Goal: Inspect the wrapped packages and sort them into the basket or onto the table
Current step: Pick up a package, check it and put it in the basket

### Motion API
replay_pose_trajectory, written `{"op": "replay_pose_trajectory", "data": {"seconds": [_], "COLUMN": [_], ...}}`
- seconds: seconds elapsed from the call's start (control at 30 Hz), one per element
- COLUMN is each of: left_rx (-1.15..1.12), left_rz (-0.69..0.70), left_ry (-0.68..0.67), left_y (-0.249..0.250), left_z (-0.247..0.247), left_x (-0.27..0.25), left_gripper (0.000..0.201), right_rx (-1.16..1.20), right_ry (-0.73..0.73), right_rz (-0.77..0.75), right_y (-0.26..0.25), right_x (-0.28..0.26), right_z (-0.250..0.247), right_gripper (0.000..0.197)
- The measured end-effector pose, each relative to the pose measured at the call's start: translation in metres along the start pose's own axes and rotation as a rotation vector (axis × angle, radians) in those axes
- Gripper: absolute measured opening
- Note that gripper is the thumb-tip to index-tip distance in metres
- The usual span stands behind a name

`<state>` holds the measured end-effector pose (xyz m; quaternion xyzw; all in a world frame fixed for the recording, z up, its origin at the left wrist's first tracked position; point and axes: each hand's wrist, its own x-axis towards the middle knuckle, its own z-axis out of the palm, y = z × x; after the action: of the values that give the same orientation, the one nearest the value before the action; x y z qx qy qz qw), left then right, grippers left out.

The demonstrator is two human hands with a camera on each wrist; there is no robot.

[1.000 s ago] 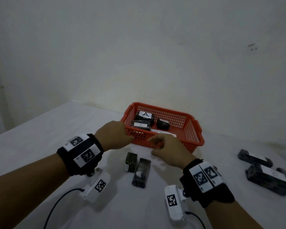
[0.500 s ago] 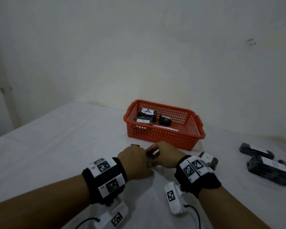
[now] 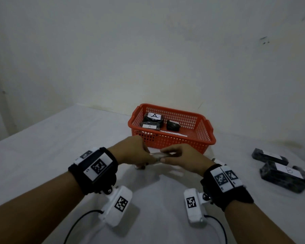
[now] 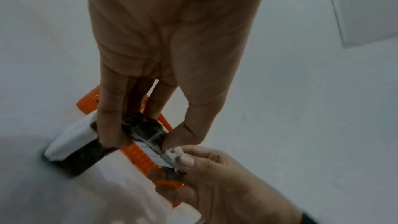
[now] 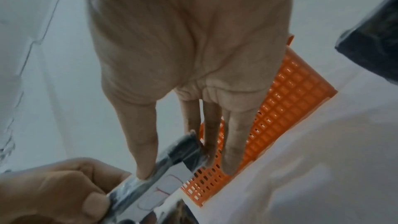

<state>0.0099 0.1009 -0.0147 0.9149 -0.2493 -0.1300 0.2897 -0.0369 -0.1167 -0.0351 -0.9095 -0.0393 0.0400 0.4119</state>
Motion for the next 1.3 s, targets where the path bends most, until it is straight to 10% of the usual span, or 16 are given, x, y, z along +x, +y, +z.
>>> {"op": "replay_pose_trajectory", "data": {"seconds": [0.63,1.3], "left_rx": [-0.714,-0.834], "left_rz": [0.285,0.283], "left_ry": [0.12,0.144], "left_y": [0.029,0.026], "left_z": [0.019,0.039], "left_x": [0.033,0.038], "left_gripper": [0.024,0.024], "right_rx": [0.502,0.762], "right_ry": [0.421,0.378], "right_rz": [-0.166,-0.128], "right_y": [0.015,0.033], "right_x": [-0.015,-0.022], "right_z": [-0.028,-0.035], "right_gripper": [0.021,0.024]}}
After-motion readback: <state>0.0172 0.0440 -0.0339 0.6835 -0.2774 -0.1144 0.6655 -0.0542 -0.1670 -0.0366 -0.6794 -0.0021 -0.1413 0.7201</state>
